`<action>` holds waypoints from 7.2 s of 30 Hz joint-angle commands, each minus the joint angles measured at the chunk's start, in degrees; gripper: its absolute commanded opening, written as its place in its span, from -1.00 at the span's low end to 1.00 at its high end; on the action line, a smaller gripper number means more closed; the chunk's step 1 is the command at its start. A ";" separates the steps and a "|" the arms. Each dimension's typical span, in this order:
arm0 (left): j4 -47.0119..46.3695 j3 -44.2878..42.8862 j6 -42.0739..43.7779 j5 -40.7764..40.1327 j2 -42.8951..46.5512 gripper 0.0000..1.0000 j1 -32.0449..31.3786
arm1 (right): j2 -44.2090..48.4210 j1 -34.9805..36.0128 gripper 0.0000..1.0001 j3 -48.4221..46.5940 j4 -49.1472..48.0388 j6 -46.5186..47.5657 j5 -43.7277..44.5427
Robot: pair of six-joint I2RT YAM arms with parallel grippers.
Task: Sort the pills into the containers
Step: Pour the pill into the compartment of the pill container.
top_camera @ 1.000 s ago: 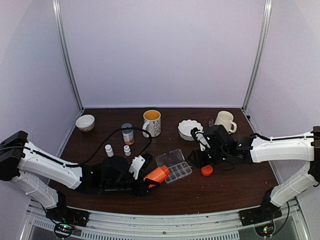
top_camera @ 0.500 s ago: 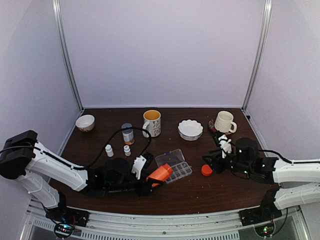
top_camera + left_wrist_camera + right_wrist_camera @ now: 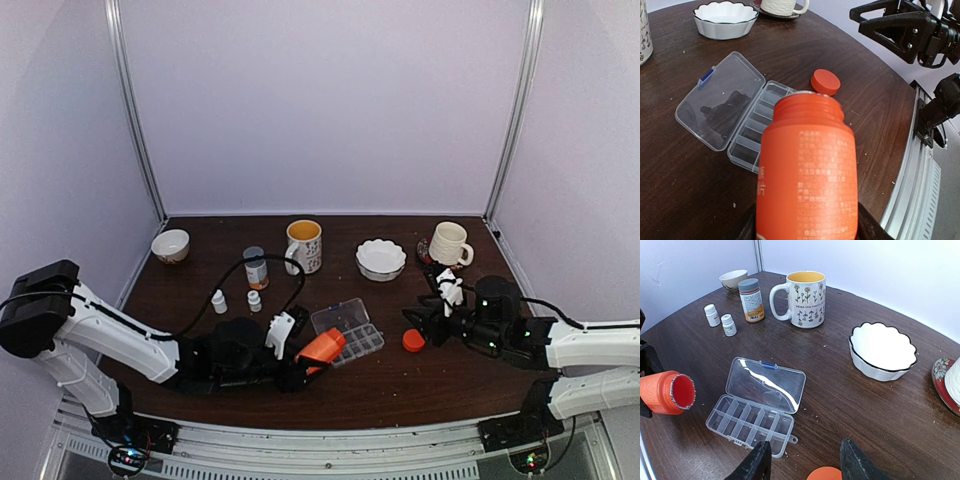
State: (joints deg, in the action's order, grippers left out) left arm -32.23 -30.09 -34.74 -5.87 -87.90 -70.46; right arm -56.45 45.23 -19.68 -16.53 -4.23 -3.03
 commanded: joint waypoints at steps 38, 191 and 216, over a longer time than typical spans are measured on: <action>15.58 -10.46 -2.66 0.05 -4.44 -1.00 0.05 | 1.78 -0.20 0.06 -0.71 0.26 2.03 -0.54; 56.10 -34.42 -2.13 4.99 -10.70 -1.00 5.46 | -2.09 0.09 0.00 -2.82 1.64 2.74 -3.56; 55.93 -34.69 -1.76 8.27 -11.30 -1.00 5.96 | -2.24 0.23 0.00 -2.86 1.78 2.83 -3.60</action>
State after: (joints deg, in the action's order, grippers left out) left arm 26.72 -66.13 -36.34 0.78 -98.48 -64.90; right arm -58.57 45.23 -21.19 -14.76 -1.67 -6.39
